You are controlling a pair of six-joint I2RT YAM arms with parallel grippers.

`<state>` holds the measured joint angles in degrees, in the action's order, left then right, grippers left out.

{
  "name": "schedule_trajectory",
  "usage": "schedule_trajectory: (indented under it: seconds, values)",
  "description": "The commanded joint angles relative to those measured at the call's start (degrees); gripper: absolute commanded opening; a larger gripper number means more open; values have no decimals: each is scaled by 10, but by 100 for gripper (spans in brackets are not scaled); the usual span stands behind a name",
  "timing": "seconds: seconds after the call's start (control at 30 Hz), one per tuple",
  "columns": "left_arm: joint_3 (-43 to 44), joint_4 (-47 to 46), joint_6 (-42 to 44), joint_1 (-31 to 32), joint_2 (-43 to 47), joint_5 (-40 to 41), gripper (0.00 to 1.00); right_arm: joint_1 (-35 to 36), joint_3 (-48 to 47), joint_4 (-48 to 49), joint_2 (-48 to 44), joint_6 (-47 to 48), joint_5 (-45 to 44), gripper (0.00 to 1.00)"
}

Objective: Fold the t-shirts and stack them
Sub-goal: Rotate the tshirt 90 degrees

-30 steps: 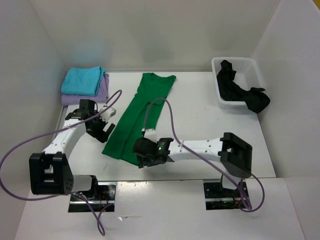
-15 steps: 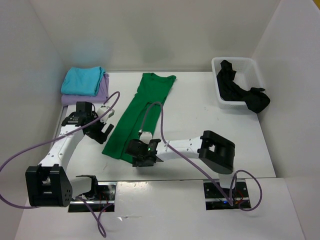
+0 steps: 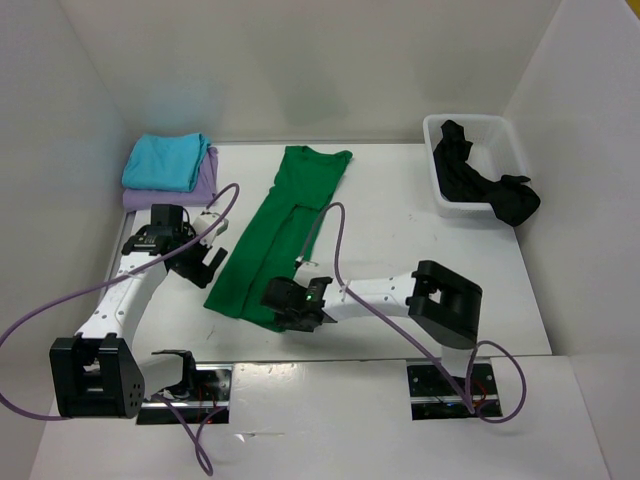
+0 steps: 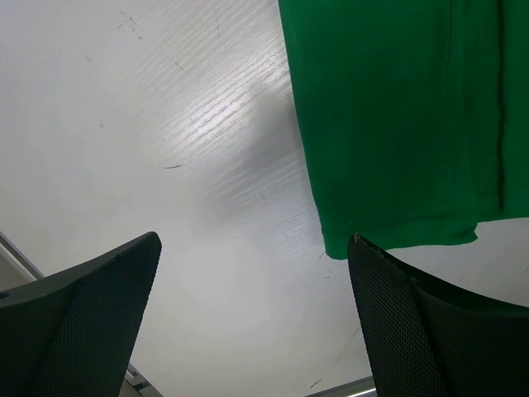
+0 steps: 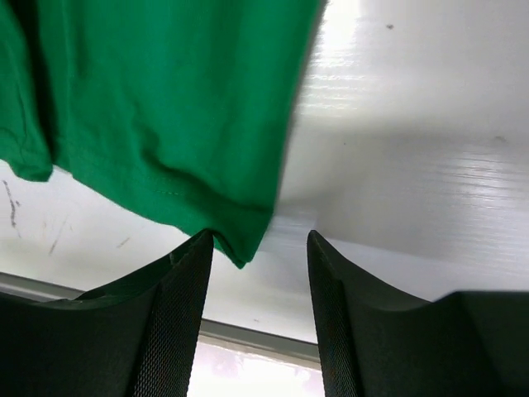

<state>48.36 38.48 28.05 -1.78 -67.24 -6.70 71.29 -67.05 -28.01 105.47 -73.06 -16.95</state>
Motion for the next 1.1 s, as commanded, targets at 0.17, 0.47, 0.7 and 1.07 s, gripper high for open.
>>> schedule_trajectory:
  seconds: [0.17, 0.47, 0.7, 1.07]
  values:
    - [-4, -5, -5, -3, 11, -11, 100, 26, 9, 34, -93, 12, -48, 55]
    - [-4, -5, -5, -3, 11, -11, 100, 6, -23, -21, -26, -9, -35, 56]
    - [-4, -5, 1, -3, 22, -22, 100, -5, -48, -22, 38, -1, -47, 56]
    - [-4, -5, 1, -3, 33, -27, 100, -34, 49, 59, 32, 0, 58, 0]
